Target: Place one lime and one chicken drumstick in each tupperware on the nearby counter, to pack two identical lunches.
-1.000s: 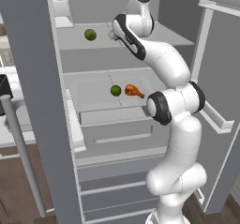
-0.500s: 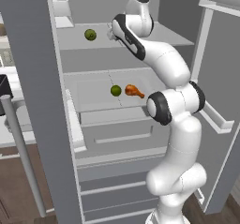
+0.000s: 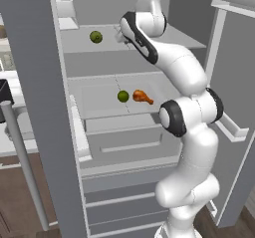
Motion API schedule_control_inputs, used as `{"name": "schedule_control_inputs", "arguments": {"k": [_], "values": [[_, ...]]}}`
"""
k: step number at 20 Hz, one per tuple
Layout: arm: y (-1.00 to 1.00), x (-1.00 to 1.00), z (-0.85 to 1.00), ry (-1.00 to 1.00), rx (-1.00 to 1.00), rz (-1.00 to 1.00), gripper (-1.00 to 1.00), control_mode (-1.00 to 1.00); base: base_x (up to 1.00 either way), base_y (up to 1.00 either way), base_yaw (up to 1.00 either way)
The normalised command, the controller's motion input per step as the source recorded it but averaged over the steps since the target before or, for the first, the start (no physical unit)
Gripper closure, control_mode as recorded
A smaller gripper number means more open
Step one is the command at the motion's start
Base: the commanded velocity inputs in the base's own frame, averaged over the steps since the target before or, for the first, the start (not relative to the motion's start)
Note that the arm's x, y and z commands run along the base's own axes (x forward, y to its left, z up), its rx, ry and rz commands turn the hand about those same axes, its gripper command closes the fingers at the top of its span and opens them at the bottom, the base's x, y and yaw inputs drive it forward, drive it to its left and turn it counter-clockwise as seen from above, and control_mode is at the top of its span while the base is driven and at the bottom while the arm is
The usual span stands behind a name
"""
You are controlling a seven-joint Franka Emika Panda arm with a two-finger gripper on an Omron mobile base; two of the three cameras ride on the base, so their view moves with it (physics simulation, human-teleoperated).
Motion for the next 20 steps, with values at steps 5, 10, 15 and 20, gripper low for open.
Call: {"name": "schedule_control_inputs", "arguments": {"k": [5,10,15,20], "values": [[0.0,-1.0,-0.27,-0.09,0.02,-0.11,1.0,-1.0,0.0,0.0,0.0],[-0.04,-1.0,-0.2,-0.04,0.0,-0.13,1.0,-1.0,0.0,0.0,0.0],[-0.13,-1.0,-0.01,0.03,0.0,-0.13,1.0,-1.0,0.0,0.0,0.0],[0.0,-1.0,-0.37,0.02,0.0,-0.09,1.0,-1.0,0.0,0.0,0.0]]}}
